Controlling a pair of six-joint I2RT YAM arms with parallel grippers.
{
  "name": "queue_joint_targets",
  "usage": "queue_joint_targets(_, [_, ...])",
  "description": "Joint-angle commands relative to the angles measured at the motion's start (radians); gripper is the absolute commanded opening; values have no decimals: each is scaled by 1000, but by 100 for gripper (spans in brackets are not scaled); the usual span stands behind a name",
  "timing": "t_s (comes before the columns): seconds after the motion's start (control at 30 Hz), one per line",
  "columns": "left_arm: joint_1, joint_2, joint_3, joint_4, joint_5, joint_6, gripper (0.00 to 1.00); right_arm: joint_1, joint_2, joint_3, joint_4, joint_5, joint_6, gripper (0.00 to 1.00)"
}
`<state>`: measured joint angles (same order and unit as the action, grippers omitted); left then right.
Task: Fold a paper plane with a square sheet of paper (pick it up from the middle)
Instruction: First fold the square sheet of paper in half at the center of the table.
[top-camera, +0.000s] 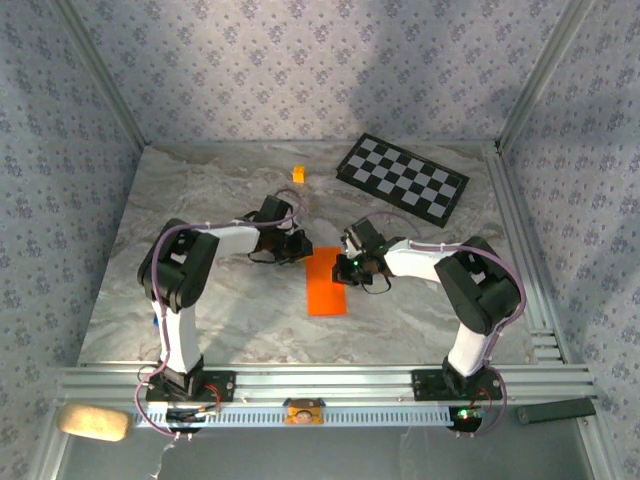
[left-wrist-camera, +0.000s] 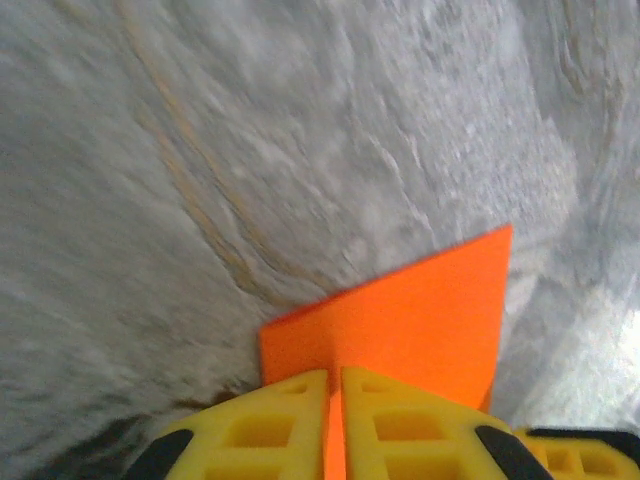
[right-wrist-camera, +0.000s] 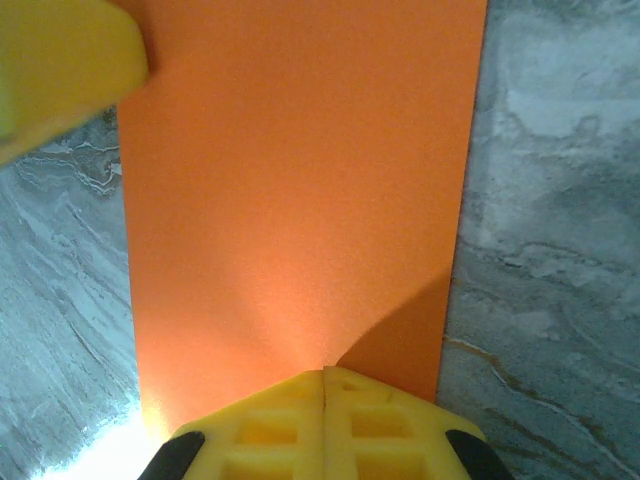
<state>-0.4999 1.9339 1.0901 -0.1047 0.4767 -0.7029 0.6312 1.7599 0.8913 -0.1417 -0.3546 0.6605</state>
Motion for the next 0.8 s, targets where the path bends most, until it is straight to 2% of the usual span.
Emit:
queue_joint_targets(0.0, [24,29,34,-39,-105,-15,13,1,72,-78,-191,130,-24,0])
queue_joint_targets(0.37, [30,52,107,-140,-200,-38,13,-1,66,-84,-186,130,-25,0])
queue_joint_targets(0.57, [29,18,144,-182,-183,-26,14,-2,64,-83,-186,129,-24,0])
queue_joint_targets(0.77, [7,-102,106,-175,-148,-22,17,-5,57,-83,-190,143,-24,0])
